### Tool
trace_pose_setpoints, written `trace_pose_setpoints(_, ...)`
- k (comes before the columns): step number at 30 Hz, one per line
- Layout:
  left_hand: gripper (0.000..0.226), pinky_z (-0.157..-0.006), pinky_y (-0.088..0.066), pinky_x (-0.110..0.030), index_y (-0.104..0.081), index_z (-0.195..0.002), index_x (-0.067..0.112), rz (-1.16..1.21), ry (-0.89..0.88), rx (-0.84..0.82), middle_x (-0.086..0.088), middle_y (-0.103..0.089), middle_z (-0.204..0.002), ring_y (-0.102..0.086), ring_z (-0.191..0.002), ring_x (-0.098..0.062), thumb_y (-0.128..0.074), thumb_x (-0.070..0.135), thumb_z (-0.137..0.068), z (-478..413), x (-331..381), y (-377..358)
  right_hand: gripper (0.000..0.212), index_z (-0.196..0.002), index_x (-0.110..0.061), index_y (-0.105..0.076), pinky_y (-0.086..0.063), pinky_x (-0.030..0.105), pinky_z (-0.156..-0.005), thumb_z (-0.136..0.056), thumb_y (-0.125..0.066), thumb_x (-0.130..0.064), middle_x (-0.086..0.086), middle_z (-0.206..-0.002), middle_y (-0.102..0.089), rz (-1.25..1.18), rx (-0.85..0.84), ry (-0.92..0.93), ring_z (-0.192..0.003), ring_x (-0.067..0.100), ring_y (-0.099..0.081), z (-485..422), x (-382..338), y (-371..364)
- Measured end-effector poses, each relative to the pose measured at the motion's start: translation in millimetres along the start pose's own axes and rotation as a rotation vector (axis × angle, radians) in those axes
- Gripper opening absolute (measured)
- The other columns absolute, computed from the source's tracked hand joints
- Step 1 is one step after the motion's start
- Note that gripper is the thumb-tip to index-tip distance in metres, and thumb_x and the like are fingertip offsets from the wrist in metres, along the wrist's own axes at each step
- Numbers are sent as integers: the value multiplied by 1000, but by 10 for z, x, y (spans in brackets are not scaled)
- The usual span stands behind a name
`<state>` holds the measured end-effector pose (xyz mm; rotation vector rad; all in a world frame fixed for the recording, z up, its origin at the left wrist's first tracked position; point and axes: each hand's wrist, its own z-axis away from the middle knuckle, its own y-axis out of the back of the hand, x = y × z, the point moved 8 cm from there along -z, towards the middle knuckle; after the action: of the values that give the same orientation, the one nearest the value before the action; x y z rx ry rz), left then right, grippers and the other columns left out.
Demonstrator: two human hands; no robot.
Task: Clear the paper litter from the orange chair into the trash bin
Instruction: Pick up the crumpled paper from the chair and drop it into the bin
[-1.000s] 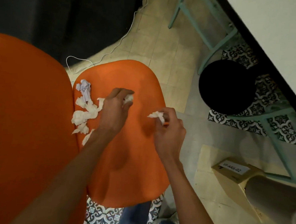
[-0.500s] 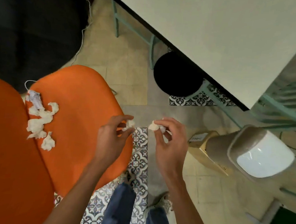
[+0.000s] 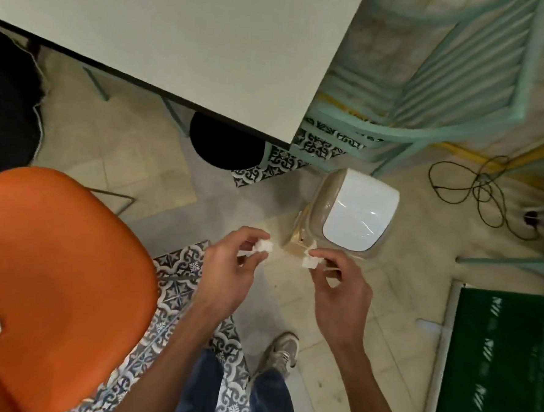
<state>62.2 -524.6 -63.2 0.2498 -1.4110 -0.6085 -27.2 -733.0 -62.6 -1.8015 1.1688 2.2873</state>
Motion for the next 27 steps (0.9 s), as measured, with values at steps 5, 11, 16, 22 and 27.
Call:
trace_pose_setpoints(5,26,-71,-53,-8,-75,-105,31,28,13,-61,18,-74,-95,-69,-93,8,-85,15,-88,-129,186,-525,33,-108,-31,-76,-60,31,-84,-93,-77,-1,-12,-105,-73,104,68,-4,-89,5,-71,-239,503,373)
trace_pose_setpoints(11,27,-72,-59,-17,-74,-107,28,27,2,-111,21,-72,-93,-69,-92,5,-86,15,-87,-346,355,-1016,34,-112,-17,-78,-58,25,-89,-94,-68,9,1,-116,-60,174,99,96,-90,14,-71,-675,797,522)
trace_pose_setpoints(16,34,-70,-58,-16,-71,-102,38,-9,-35,-123,14,-72,-92,-69,-88,2,-89,16,-84,-560,483,-1241,30,-118,-13,-74,-62,37,-80,-94,-68,3,7,-117,-58,393,7,164,-96,26,-67,-938,877,374)
trace_pose_setpoints(22,34,-70,-53,-11,-72,-99,40,-35,-38,-142,15,-71,-88,-67,-84,-2,-92,20,-80,-741,497,-1414,34,-108,-13,-71,-52,43,-73,-78,-66,2,12,-99,-66,985,-20,343,-85,36,-63,-1137,835,116)
trace_pose_setpoints(27,35,-68,-49,-9,-71,-101,39,-57,-55,-146,15,-70,-89,-66,-81,-7,-90,18,-82,-828,476,-1485,37,-105,-16,-64,-44,44,-77,-77,-46,0,11,-87,-63,1124,-68,408,-89,34,-57,-1283,816,-21)
